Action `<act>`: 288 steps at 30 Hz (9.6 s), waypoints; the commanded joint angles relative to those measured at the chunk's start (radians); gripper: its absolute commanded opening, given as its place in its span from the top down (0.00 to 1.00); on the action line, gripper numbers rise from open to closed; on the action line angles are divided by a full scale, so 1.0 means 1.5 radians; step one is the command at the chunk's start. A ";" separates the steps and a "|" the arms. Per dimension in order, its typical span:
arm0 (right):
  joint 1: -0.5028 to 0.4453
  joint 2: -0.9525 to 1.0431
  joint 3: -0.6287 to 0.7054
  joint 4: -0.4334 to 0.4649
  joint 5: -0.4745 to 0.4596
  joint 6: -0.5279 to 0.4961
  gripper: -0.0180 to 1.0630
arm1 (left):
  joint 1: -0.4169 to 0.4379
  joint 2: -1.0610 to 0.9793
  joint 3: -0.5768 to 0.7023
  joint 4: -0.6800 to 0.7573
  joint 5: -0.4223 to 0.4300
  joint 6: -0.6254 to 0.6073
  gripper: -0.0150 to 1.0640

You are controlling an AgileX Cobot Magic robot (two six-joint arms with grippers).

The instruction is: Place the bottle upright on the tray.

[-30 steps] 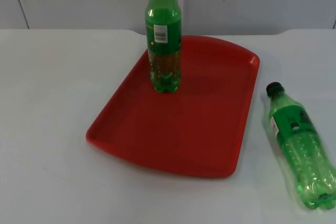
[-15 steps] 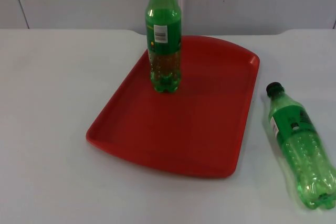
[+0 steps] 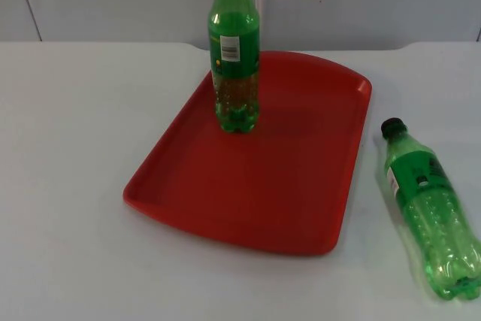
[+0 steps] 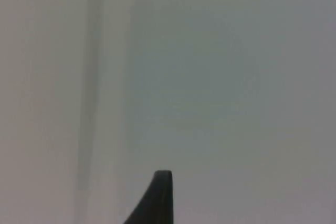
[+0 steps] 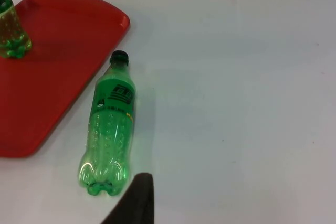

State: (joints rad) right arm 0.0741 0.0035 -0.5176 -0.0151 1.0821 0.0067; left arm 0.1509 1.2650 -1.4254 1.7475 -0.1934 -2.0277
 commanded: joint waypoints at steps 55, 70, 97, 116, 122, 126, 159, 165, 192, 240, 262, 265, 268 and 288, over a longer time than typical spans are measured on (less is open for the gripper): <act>-0.004 -0.002 0.001 0.000 -0.003 0.001 0.01 | -0.047 -0.158 0.115 -1.030 0.614 1.234 0.15; -0.004 -0.002 0.001 0.000 -0.003 0.001 0.01 | -0.047 -0.335 0.318 -1.139 0.608 1.287 0.15; -0.004 -0.002 0.001 0.000 -0.003 0.001 0.01 | -0.104 -0.657 0.488 -1.315 0.637 1.468 0.15; -0.004 -0.002 0.001 0.000 -0.003 0.001 0.01 | -0.104 -0.843 0.605 -1.287 0.776 1.451 0.15; -0.004 -0.002 0.001 0.000 -0.003 0.001 0.01 | -0.104 -0.843 0.604 -1.232 0.822 1.389 0.15; -0.004 -0.002 0.001 0.000 -0.003 0.001 0.01 | -0.104 -0.843 0.607 -1.192 0.825 1.328 0.15; -0.004 -0.002 0.001 0.000 -0.003 0.001 0.01 | -0.104 -0.843 0.621 -1.190 0.846 1.382 0.12; -0.004 -0.002 0.001 0.000 -0.003 0.001 0.01 | -0.104 -0.843 0.621 -1.191 0.846 1.381 0.03; -0.004 -0.002 0.001 0.000 -0.003 0.001 0.01 | -0.104 -0.843 0.621 -1.190 0.846 1.381 0.03; -0.004 0.309 -0.128 0.029 -0.074 0.001 0.01 | -0.104 -0.843 0.621 -1.190 0.846 1.381 0.03; -0.004 0.946 -0.563 0.034 -0.040 -0.004 0.01 | -0.104 -0.843 0.621 -1.190 0.846 1.381 0.03; -0.004 0.980 -0.591 0.034 -0.040 -0.004 0.01 | -0.104 -0.843 0.621 -1.190 0.846 1.381 0.03; -0.002 1.013 -0.611 0.034 -0.038 -0.004 0.01 | -0.104 -0.843 0.621 -1.190 0.846 1.381 0.03; 0.134 1.248 -0.664 0.056 0.004 0.053 0.01 | -0.104 -0.843 0.621 -1.190 0.846 1.381 0.03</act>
State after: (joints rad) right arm 0.2621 1.8710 -1.5129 0.0760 1.0778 0.0724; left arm 0.0000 0.0042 -0.4986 -0.0377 1.0773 0.0436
